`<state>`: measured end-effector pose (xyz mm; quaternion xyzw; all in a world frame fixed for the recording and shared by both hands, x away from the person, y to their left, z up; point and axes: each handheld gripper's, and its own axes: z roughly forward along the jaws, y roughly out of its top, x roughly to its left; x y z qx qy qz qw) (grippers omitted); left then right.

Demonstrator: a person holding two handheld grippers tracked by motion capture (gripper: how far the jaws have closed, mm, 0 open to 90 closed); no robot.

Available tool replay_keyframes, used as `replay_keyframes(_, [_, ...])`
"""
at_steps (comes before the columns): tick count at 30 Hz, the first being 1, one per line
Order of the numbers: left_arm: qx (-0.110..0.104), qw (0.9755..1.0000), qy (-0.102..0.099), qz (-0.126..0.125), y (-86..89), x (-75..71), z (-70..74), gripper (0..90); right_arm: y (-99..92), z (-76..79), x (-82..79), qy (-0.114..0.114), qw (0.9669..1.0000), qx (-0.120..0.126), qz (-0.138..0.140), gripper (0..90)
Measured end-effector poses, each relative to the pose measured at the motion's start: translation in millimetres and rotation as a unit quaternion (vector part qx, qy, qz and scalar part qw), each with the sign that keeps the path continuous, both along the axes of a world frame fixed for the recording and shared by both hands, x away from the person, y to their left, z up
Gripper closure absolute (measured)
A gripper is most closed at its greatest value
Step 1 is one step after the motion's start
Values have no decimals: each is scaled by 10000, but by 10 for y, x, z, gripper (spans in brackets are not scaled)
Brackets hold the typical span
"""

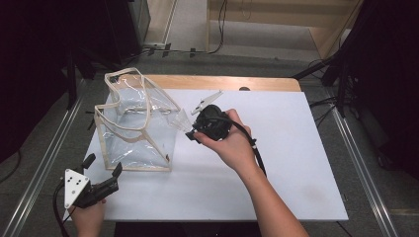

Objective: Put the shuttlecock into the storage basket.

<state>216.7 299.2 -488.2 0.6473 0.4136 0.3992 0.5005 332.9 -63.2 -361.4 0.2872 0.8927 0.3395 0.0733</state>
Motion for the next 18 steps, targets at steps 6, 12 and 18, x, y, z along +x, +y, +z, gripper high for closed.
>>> replay_keyframes(6, [0,10000,0,-1,0,0,0,137,24,66,15,-45,10000,4,34,625])
replay_keyframes(12, [-18,10000,1,-3,7,1,1,137,50,112,21,-65,10000,14,59,625])
replay_keyframes(18, [-10,10000,4,-6,7,1,1,137,62,153,28,-76,9999,28,69,625])
